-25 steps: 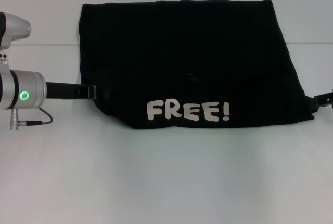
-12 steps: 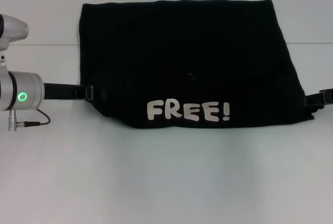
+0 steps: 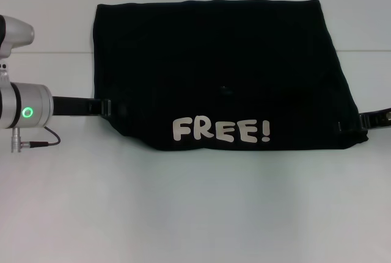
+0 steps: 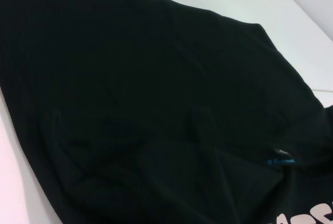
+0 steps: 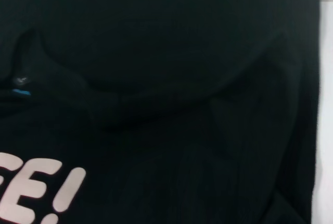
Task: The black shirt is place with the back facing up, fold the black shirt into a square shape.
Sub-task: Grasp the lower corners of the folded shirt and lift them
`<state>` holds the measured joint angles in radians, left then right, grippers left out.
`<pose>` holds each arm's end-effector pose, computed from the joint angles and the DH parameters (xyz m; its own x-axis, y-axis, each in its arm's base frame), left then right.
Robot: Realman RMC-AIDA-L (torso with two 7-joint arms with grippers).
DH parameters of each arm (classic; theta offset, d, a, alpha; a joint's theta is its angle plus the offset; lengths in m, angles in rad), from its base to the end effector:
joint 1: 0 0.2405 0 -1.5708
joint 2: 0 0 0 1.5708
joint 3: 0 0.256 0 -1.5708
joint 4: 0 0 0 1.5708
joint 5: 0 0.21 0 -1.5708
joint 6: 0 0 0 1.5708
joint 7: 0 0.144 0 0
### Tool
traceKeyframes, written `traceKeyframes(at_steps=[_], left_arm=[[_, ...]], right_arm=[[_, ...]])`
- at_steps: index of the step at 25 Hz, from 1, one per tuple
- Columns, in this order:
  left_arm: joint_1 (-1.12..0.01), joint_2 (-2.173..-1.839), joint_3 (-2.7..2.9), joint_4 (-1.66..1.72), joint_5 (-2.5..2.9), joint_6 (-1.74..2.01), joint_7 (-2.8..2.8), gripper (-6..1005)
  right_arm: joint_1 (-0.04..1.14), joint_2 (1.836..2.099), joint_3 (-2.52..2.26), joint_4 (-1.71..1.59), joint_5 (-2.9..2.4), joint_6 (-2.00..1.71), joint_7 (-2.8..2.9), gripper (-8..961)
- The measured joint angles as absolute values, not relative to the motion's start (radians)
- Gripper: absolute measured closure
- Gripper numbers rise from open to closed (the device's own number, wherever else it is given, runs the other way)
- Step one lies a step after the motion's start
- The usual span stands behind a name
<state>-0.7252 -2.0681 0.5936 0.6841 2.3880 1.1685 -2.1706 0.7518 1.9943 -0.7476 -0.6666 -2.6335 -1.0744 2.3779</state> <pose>-0.2693 0.4090 0.0143 0.4417 0.7736 0.4543 0.8968 -0.3654 -0.2496 0.2976 0.4195 0.0361 0.4560 -0.8437 -0.2832 -0.8227 -0.2782 -0.4958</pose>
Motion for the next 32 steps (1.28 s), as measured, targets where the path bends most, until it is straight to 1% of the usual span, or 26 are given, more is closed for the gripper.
traceKeyframes(at_steps=[9,16,21,26,29,32], left_arm=[[-0.724,-2.072,0.594,0.685,2.384,1.171,-2.171,987],[-0.722,-2.072,0.594,0.688,2.376,1.174,-2.171,987],[-0.722,-2.072,0.594,0.689,2.376,1.173,-2.171,987],[-0.722,-2.072,0.594,0.689,2.375,1.173,-2.171,986],[-0.722,-2.072,0.594,0.690,2.375,1.177,-2.171,986],[-0.722,-2.067,0.594,0.686,2.375,1.195,-2.171,986]], right_arm=[[0.761,1.995,-0.748,-0.646,-2.616,-1.086,2.375,205],[0.756,1.987,-0.738,-0.640,-2.616,-1.105,2.402,205],[0.751,1.983,-0.727,-0.643,-2.615,-1.109,2.418,401],[0.750,1.973,-0.709,-0.644,-2.615,-1.116,2.419,642],[0.750,1.969,-0.693,-0.645,-2.612,-1.121,2.416,866],[0.748,1.961,-0.676,-0.645,-2.600,-1.136,2.409,871]])
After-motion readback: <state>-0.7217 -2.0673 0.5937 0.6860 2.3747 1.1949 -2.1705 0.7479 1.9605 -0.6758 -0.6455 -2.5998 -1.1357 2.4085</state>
